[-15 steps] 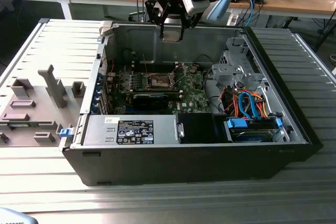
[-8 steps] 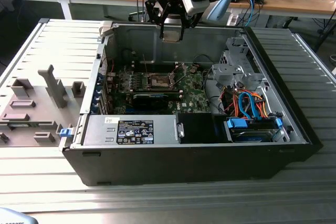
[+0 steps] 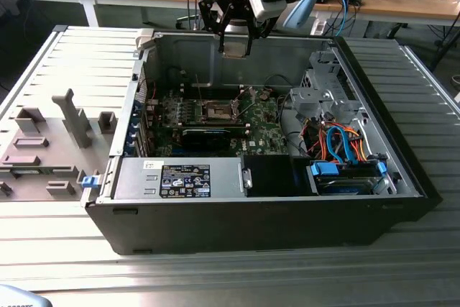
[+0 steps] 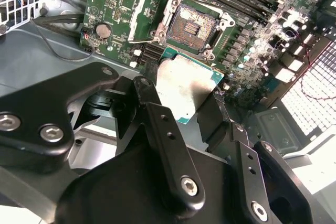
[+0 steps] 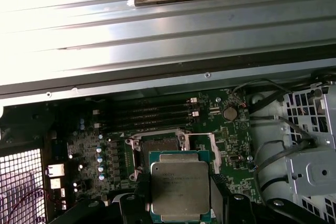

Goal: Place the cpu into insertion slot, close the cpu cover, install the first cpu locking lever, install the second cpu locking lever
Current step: 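Place the cpu into insertion slot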

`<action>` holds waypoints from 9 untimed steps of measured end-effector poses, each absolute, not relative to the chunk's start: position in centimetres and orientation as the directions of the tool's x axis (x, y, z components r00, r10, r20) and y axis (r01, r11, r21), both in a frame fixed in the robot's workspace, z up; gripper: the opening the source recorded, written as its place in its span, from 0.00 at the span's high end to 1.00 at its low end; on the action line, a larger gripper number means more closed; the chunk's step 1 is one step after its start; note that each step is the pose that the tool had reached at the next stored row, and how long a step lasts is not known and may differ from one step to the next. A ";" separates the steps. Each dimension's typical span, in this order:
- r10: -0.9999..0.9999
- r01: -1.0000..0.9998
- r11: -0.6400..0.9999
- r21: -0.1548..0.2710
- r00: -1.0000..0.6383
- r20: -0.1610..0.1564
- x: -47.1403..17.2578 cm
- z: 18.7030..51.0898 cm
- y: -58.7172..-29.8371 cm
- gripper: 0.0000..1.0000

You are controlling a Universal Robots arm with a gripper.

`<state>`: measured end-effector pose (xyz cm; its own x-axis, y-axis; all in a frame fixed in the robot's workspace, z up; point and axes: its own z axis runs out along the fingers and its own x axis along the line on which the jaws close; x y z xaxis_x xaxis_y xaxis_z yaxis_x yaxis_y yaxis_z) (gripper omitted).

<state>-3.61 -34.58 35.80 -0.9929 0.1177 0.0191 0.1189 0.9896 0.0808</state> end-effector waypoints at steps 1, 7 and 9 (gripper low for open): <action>0.119 0.121 0.989 0.081 -0.993 0.019 -3.6 35.8 -34.6 0.46; 0.126 0.127 0.989 0.081 -0.992 0.019 -3.6 35.8 -34.6 0.46; 0.128 0.129 0.988 0.081 -0.992 0.019 -3.6 35.8 -34.6 0.46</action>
